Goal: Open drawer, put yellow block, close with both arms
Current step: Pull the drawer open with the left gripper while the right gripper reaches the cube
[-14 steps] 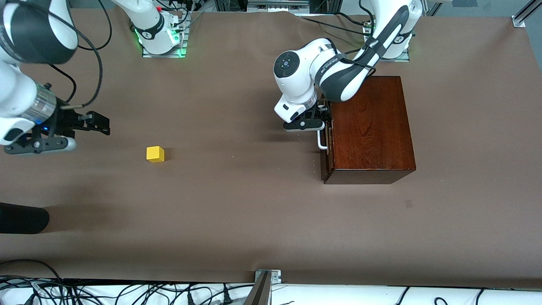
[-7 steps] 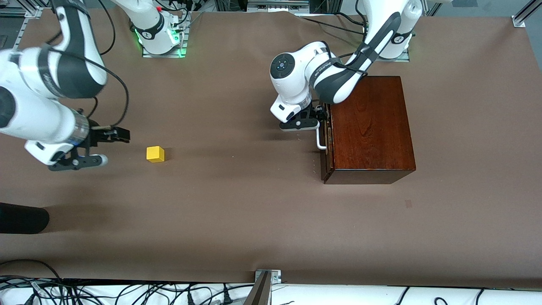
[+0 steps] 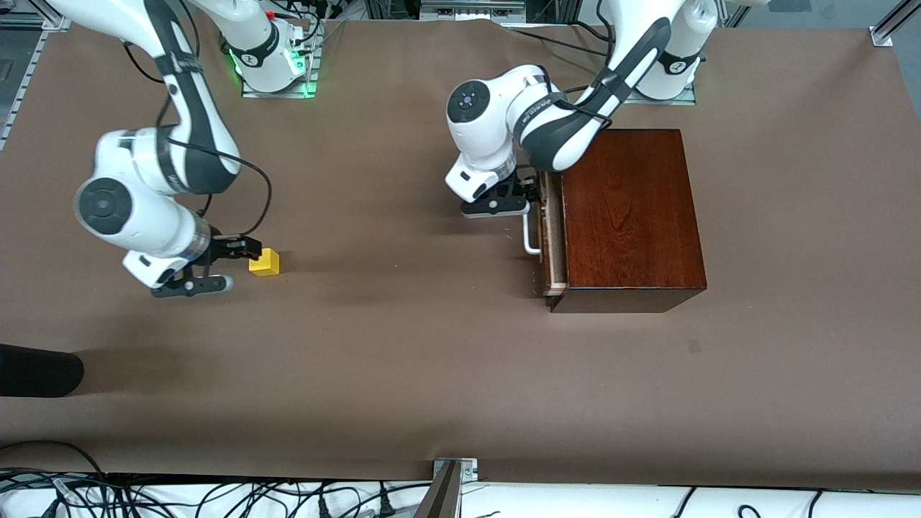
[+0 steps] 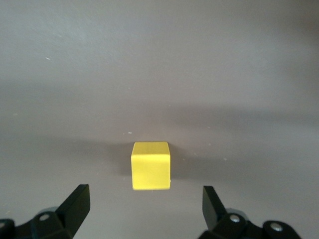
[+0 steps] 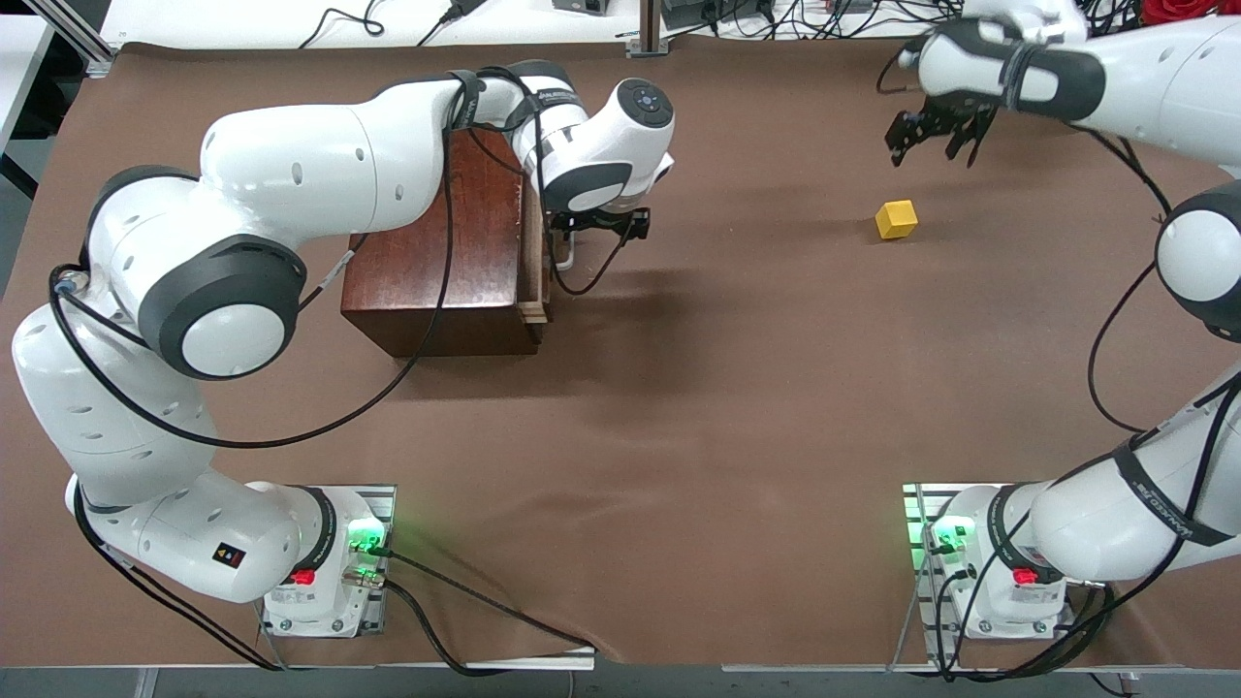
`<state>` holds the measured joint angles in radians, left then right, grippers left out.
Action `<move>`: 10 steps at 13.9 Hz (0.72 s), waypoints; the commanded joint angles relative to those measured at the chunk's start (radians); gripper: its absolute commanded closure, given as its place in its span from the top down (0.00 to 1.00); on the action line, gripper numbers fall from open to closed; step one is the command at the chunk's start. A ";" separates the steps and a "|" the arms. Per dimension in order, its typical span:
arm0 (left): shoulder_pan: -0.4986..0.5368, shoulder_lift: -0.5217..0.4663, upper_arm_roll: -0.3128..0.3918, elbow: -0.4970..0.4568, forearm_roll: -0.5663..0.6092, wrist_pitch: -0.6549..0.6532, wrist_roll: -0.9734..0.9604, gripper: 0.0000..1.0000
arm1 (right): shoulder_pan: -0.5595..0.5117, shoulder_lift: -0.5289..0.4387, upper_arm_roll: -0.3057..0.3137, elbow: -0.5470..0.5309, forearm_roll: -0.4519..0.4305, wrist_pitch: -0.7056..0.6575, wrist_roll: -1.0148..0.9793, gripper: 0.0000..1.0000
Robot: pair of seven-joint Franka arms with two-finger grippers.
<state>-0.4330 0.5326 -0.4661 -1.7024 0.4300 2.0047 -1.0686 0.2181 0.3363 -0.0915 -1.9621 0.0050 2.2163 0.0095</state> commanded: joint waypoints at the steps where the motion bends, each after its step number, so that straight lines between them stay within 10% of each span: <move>1: -0.052 0.087 -0.005 0.157 0.009 -0.004 -0.016 1.00 | 0.006 -0.019 0.001 -0.173 0.010 0.201 0.029 1.00; 10: -0.052 0.060 -0.003 0.233 0.023 -0.176 0.004 1.00 | 0.006 0.070 0.016 -0.238 0.012 0.379 0.029 1.00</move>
<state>-0.4876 0.6348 -0.4683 -1.5067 0.4300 1.9342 -1.0736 0.2235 0.3955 -0.0793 -2.1849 0.0051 2.5571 0.0298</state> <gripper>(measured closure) 0.000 0.000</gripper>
